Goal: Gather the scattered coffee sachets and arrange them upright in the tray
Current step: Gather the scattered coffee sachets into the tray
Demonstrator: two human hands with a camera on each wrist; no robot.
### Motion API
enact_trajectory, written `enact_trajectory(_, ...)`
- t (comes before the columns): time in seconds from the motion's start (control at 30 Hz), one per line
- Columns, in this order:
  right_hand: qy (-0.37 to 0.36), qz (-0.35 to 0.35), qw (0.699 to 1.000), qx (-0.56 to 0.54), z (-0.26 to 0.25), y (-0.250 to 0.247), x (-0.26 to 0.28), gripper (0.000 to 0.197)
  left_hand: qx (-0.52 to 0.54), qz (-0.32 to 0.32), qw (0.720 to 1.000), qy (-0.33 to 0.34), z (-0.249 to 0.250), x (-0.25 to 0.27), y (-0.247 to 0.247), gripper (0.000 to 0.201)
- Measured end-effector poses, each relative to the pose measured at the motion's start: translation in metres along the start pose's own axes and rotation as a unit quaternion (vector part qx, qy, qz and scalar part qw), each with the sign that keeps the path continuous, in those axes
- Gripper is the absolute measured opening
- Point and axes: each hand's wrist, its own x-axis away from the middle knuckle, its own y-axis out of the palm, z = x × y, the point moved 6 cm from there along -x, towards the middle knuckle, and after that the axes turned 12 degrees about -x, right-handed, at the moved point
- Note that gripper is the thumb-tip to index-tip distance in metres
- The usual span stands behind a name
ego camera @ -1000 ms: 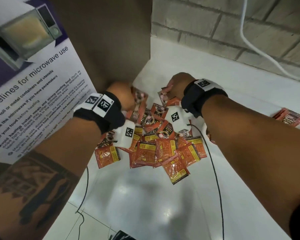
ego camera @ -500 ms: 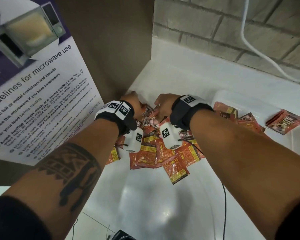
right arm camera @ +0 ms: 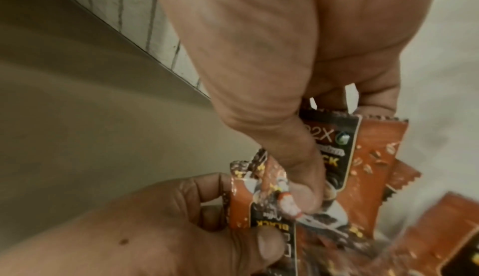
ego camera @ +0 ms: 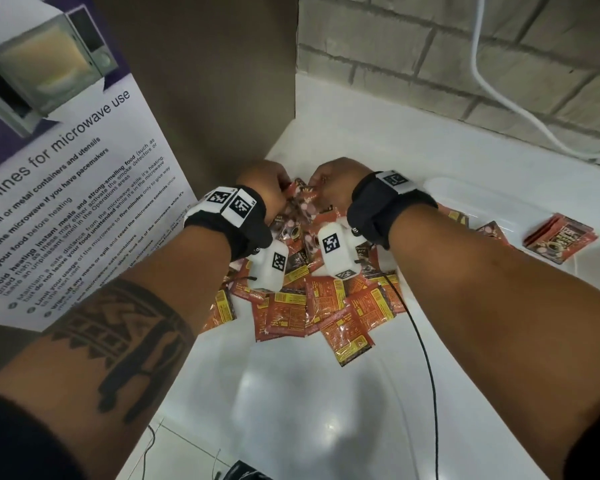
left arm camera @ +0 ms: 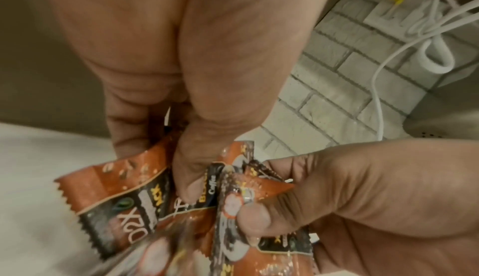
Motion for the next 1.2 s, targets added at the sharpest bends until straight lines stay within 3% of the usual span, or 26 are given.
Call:
enact_trajectory(0.1,-0.016,0.040,0.999,-0.029,-0.008,-0.029,0.013,0.044,-0.013,0.045,0.999,0.018,0.014,-0.003,-0.026,0.021)
enact_trajectory(0.3,-0.017,0.097,0.995,-0.036,0.001,-0.095,0.053,0.042,0.041,0.111,0.991,0.061,0.067,0.001,-0.069,0.035)
enact_trajectory(0.4,0.014,0.102,0.994,-0.030,0.024,-0.123,0.077,0.043,0.079,0.100,0.988,0.092,0.105,0.009,-0.072,0.037)
enact_trajectory(0.5,0.072,0.072,0.995,-0.017,0.059,-0.140,0.100,0.044,0.109,0.048,0.985,0.125,0.145,0.020,-0.050,0.043)
enact_trajectory(0.63,0.144,0.014,0.985,0.089,0.103,-0.138,0.123,0.037,0.127,-0.037,0.980,0.146,0.189,0.030,0.001,0.046)
enact_trajectory(0.73,0.175,0.003,0.974,0.141,0.128,-0.131,0.132,0.036,0.118,-0.062,0.981,0.140,0.208,0.034,0.032,0.048)
enact_trajectory(0.87,0.194,0.015,0.970,0.142,0.148,-0.123,0.134,0.050,0.122,-0.062,0.982,0.127,0.216,0.039,0.049,0.056)
enact_trajectory(0.93,0.202,0.013,0.968,0.146,0.156,-0.119,0.136,0.046,0.113,-0.049,0.984,0.131,0.216,0.041,0.049,0.064)
enact_trajectory(1.1,0.217,0.029,0.973,0.070,0.174,-0.110,0.135,0.045,0.062,-0.024,0.987,0.145,0.212,0.044,0.042,0.052)
enact_trajectory(1.2,0.213,0.019,0.970,0.116,0.171,-0.110,0.130,0.046,0.012,-0.027,0.986,0.166,0.211,0.048,0.041,0.051)
